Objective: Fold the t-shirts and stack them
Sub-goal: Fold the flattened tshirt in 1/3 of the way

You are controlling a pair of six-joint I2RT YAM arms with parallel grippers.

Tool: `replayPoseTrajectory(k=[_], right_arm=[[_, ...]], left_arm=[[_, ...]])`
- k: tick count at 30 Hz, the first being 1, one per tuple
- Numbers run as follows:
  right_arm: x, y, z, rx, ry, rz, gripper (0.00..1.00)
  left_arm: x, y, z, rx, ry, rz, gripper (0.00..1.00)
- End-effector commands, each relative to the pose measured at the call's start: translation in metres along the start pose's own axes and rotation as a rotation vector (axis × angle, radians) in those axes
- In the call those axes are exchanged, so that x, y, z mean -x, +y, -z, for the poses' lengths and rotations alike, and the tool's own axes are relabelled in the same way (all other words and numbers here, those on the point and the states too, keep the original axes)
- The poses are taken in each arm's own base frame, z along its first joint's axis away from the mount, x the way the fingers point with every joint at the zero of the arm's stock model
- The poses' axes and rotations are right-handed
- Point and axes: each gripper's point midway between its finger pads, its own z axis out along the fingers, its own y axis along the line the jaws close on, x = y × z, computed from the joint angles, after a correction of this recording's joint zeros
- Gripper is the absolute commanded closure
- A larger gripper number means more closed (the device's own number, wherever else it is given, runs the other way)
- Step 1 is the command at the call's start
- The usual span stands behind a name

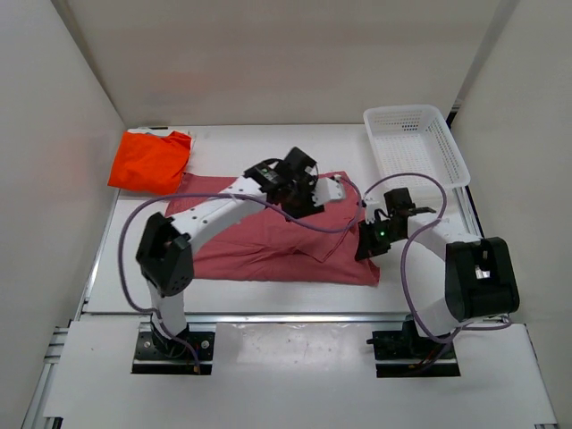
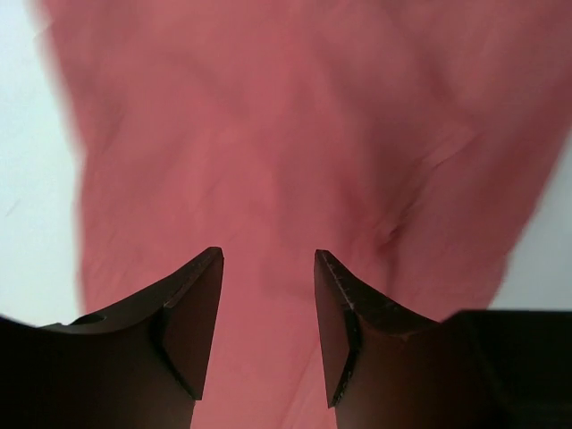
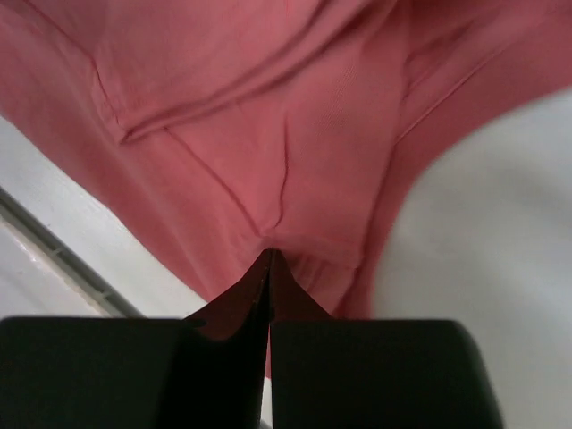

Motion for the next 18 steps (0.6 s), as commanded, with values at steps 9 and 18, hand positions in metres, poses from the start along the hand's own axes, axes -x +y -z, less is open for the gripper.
replayPoseTrajectory(k=[9,18], right_arm=[[-0.031,0.002,-0.016,-0.048,-0.14,-0.243,1.0],[-0.033,-0.001,-0.012,-0.048,-0.199,-0.293,1.0]], left_arm=[[0.048,-0.117,-0.081,-0.385,-0.218,-0.041,0.44],[0.038,-0.148,-0.095,-0.424,-0.172,-0.06,0.44]])
